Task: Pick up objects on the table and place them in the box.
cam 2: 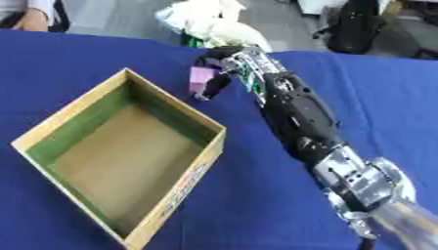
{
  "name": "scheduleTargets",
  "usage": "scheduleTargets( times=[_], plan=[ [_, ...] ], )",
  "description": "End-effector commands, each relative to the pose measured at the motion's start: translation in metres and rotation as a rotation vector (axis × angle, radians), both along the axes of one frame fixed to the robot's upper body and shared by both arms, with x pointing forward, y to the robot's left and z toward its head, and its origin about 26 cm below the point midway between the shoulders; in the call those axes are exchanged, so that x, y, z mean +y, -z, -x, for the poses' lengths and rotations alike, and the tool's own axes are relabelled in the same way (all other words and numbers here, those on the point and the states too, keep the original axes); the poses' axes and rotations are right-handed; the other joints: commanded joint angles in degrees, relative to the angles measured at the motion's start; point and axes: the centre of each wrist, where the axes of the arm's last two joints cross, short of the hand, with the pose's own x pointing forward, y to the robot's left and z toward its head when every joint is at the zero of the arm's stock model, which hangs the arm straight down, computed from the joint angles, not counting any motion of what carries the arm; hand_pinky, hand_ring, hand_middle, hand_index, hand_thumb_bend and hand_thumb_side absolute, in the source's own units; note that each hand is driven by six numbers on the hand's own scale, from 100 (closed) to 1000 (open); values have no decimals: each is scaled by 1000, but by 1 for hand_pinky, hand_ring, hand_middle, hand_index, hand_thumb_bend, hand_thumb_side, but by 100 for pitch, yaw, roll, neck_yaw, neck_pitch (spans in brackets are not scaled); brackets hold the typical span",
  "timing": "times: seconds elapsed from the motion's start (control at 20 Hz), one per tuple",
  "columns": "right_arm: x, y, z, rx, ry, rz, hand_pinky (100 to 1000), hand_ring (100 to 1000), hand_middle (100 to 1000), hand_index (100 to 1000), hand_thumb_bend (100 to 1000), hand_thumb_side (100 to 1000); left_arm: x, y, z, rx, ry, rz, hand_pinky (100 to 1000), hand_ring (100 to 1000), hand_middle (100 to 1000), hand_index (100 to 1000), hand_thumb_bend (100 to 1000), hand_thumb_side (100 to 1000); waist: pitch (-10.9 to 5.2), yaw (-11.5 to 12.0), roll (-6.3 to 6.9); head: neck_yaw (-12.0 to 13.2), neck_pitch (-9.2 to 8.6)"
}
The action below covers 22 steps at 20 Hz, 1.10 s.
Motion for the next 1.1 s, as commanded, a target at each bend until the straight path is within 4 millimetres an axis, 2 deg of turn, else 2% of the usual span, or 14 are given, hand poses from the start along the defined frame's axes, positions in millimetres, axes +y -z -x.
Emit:
scheduleTargets(
  times=[0.05,0.1,0.15,0.2,0.35,0.5,0.55,0.65,0.8,1.1],
  plan=[
    [-10,-17,2,-25,8,4,1000,933,830,1000,271,570,1,-9,4,-35,-9,-13,845,867,952,697,100,726,-87,6,35,-11,-42],
    [-10,-17,3,-25,6,1,1000,929,821,1000,264,571,1,-9,4,-34,-10,-12,845,867,952,697,100,727,-82,3,32,-3,-41],
    [-11,-17,3,-31,6,-4,1000,909,765,956,207,574,1,-9,4,-34,-10,-13,845,867,952,697,100,727,-77,-1,28,3,-42],
    [-11,-18,3,-40,8,-10,1000,904,746,940,186,574,1,-9,4,-33,-10,-13,846,867,953,697,100,728,-73,-3,25,8,-42],
    [-11,-19,4,-85,13,-30,1000,860,614,818,115,576,1,-9,4,-31,-12,-13,846,868,955,696,100,728,-64,-1,22,24,-27],
    [-10,-19,5,-141,17,-52,989,815,536,730,100,568,0,-9,4,-32,-9,-13,846,868,955,696,100,727,-56,17,20,22,-16],
    [-10,-19,5,-159,19,-57,991,783,498,666,100,557,0,-9,4,-32,-9,-13,846,868,955,696,100,726,-55,21,20,20,-15],
    [-10,-20,5,-211,34,-70,983,756,483,625,100,540,0,-9,4,-31,-8,-12,846,868,954,696,100,725,-56,31,22,8,-25],
    [-8,-19,5,-261,55,-88,971,733,463,582,100,561,0,-9,4,-32,-7,-11,846,868,953,696,100,724,-61,36,29,-7,-23],
    [-6,-23,6,-287,58,-111,958,733,468,585,100,609,0,-8,3,-27,-9,-12,846,868,951,697,100,722,-109,6,42,3,2]
  ],
)
